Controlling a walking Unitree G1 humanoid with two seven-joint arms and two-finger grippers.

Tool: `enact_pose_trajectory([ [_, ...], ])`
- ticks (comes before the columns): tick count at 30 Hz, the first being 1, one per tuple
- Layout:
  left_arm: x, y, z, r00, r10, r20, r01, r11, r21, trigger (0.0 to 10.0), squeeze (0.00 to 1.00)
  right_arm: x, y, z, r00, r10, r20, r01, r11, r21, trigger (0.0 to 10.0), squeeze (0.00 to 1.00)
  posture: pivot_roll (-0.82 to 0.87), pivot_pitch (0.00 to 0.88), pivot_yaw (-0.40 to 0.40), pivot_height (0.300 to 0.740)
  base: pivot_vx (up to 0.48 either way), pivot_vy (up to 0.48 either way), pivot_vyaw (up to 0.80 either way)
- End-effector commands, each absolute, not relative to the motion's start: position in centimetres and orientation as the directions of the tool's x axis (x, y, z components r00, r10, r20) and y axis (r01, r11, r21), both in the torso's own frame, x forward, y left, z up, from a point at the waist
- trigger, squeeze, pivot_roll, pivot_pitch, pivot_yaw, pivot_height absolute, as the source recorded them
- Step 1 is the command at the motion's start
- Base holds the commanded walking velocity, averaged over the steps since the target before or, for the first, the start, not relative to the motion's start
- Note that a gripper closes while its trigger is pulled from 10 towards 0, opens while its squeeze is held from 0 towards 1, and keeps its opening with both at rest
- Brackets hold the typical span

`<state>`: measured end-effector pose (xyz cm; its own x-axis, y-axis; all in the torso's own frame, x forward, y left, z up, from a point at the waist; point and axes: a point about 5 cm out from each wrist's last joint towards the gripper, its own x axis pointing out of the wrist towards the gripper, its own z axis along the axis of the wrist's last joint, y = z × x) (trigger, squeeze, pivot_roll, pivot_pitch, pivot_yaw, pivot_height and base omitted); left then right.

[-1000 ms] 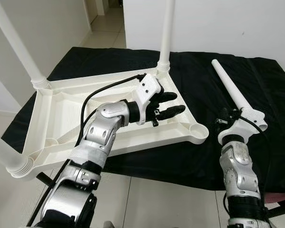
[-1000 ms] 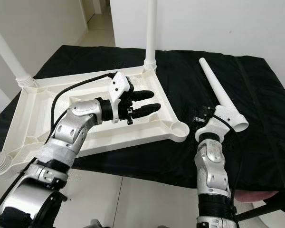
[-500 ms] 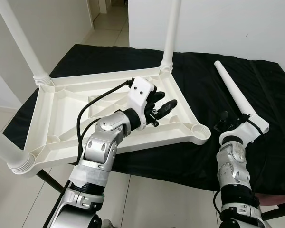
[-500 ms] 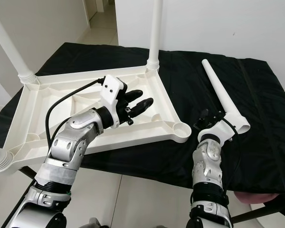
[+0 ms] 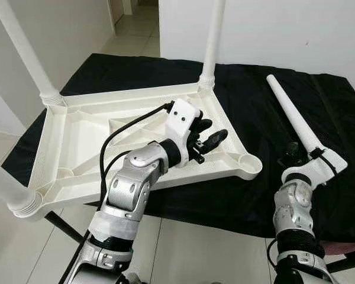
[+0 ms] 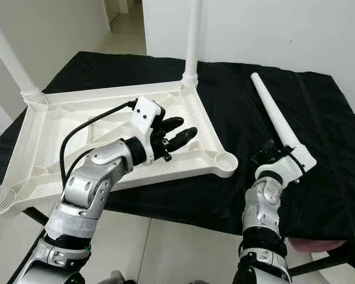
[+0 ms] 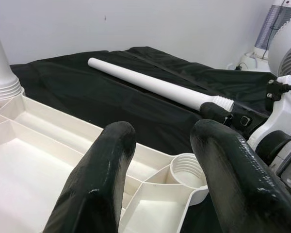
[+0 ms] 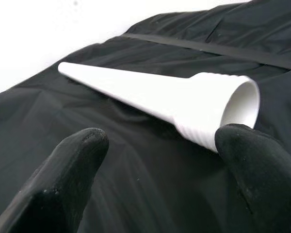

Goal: Building children table

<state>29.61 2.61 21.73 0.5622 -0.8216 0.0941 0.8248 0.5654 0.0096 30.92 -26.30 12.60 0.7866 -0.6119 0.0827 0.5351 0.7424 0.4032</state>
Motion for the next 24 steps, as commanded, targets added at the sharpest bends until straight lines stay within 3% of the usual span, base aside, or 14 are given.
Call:
enact_pose_trajectory([
  [1, 29.6, 2.9, 21.5, 0.613, -0.787, 0.072, 0.789, 0.615, 0.002, 10.0, 0.00, 30.5, -26.8, 12.0, 0.756, -0.652, 0.061, 0.571, 0.702, 0.425, 10.0, 0.00, -0.04, 0.048, 0.061, 0.740, 0.000, 0.000, 0.00],
  [19, 29.1, 3.1, 21.4, 0.615, -0.788, 0.034, 0.788, 0.615, 0.004, 10.0, 0.00, 30.7, -27.8, 12.0, 0.758, -0.647, 0.080, 0.568, 0.715, 0.408, 10.0, 0.00, -0.02, 0.066, 0.075, 0.740, 0.000, 0.000, 0.00],
  [24, 28.9, 3.3, 21.5, 0.623, -0.782, 0.023, 0.782, 0.623, 0.003, 10.0, 0.00, 31.7, -27.9, 12.7, 0.810, -0.577, 0.103, 0.500, 0.772, 0.394, 10.0, 0.00, -0.01, 0.075, 0.075, 0.740, 0.000, 0.000, 0.00],
])
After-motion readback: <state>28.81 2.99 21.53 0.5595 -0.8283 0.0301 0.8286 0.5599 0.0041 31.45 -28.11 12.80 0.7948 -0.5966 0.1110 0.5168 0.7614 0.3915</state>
